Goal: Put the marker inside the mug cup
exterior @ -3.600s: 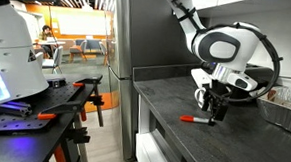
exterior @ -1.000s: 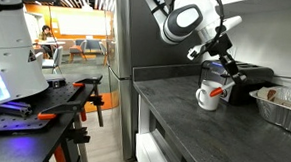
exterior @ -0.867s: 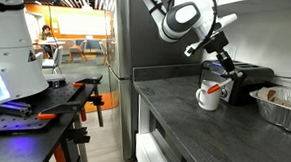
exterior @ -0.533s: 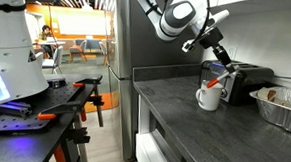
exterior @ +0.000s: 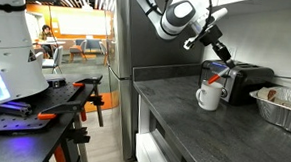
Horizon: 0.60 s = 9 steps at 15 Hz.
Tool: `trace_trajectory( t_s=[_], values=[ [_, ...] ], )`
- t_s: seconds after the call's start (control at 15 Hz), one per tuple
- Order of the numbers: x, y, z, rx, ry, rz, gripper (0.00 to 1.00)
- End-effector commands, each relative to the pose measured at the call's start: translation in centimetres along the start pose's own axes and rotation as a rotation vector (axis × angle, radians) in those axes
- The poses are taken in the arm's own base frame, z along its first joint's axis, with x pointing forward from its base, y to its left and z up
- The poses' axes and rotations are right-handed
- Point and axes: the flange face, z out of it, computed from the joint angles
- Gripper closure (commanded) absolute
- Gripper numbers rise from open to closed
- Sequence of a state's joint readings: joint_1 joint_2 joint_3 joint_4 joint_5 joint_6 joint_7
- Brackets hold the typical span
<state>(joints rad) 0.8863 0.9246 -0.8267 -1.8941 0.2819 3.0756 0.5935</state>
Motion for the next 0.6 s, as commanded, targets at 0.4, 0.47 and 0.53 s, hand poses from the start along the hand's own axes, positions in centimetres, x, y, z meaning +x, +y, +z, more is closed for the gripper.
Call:
trace_trajectory(
  t_s=[0.4, 0.47, 0.53],
  values=[
    [-0.4, -3.5, 1.5, 0.078, 0.025, -0.036, 0.94],
    [-0.6, -3.5, 2.1, 0.07, 0.029, -0.038, 0.94],
    [-0.8, -3.4, 2.7, 0.059, 0.035, -0.042, 0.94]
  ],
)
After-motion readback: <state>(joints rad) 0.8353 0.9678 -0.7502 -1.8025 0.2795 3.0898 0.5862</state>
